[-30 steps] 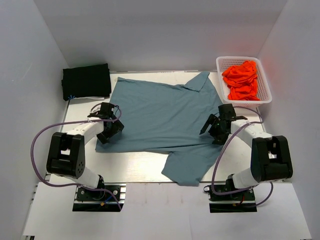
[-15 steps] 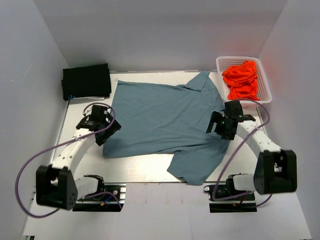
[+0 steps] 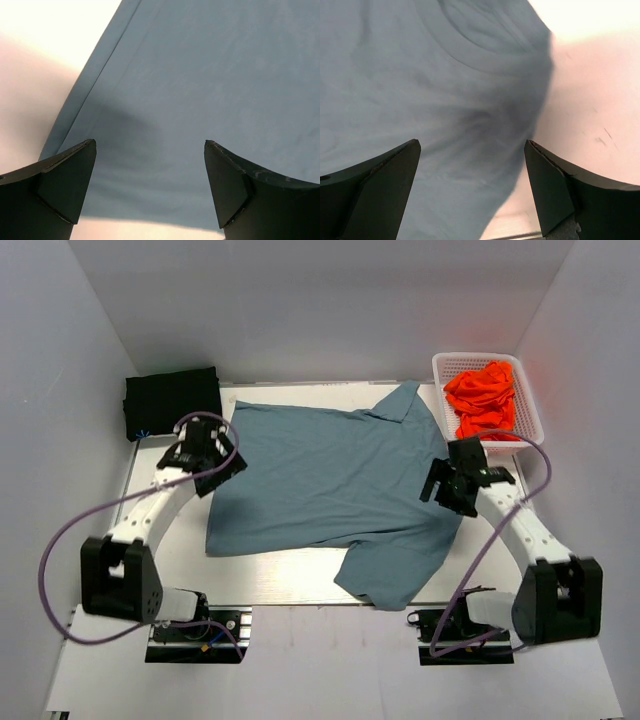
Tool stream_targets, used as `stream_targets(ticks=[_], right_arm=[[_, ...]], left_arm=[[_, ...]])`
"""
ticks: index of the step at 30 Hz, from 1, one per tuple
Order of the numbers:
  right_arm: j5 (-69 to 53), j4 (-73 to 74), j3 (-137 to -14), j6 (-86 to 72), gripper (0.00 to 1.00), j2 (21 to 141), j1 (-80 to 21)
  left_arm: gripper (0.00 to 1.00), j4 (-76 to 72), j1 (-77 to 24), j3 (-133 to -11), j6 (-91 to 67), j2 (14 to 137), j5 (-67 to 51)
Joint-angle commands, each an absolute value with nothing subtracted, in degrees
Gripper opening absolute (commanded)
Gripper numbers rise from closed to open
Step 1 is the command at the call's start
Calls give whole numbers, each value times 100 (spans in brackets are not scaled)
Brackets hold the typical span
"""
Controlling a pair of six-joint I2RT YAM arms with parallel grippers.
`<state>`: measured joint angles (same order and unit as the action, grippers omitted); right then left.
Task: Fold and stack the t-shirts
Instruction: Flatten out the tshirt
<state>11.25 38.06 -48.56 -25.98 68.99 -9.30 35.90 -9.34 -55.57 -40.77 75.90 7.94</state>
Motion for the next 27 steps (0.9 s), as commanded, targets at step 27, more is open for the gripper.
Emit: stream_targets(ticks=[27], right_arm=[[1424, 4262, -11851, -2084, 90, 13903, -1494]], left_arm=[[99, 3453, -905, -10704, -2215, 13394, 1529]])
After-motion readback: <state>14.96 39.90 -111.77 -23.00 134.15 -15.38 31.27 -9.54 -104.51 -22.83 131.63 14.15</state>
